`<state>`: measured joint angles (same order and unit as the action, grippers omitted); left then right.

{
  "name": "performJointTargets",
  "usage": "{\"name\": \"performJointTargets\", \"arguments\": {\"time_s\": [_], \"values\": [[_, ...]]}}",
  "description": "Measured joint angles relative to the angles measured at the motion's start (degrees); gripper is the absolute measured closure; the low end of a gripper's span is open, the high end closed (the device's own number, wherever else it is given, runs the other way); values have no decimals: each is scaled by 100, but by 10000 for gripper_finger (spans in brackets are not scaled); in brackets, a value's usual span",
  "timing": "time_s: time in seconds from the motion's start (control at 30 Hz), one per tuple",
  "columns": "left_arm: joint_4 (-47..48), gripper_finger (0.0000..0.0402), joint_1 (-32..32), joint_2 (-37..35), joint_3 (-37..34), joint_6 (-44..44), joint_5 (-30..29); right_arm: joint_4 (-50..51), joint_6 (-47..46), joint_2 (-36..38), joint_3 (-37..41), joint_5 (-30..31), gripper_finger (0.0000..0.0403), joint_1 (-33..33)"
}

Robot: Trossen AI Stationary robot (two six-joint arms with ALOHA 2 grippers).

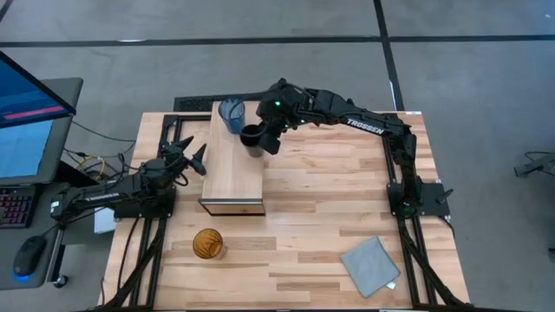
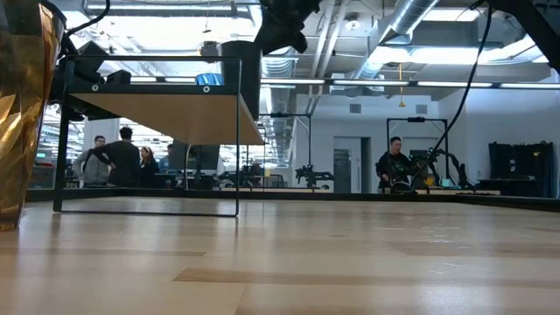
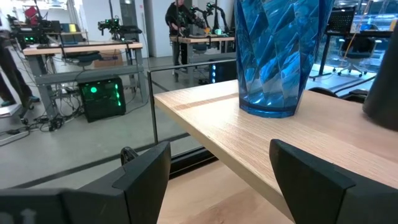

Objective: Stack small to large cups/mugs on shelf
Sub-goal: Put the black cup on the shelf

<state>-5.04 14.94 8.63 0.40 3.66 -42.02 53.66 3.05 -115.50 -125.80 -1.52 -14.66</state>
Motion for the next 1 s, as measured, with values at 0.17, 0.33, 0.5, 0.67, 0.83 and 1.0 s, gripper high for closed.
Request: {"name": "performJointTargets", "arguments": {"time_s": [0.17,0.33,0.5,0.67,0.83,1.0], "values": [[2,136,-2,-1,0,-2,0,-84,0,0,0,-1,305,0],[2,136,0,-1,-2,-2,0,-97,-2,0,0,-2,305,0],[2,136,-2,1,0,-2,0,-446,-2,0,0,0,305,0],[0,136,-1,-1,-1,-2,0,-710,-3,16,-41,69,305,-32],[2,136,-1,-1,-1,-2,0,296,-4,56,-413,731,305,-122],[1,136,-1,-1,0,-73,0,1160,-151,50,-406,636,305,-124]]}}
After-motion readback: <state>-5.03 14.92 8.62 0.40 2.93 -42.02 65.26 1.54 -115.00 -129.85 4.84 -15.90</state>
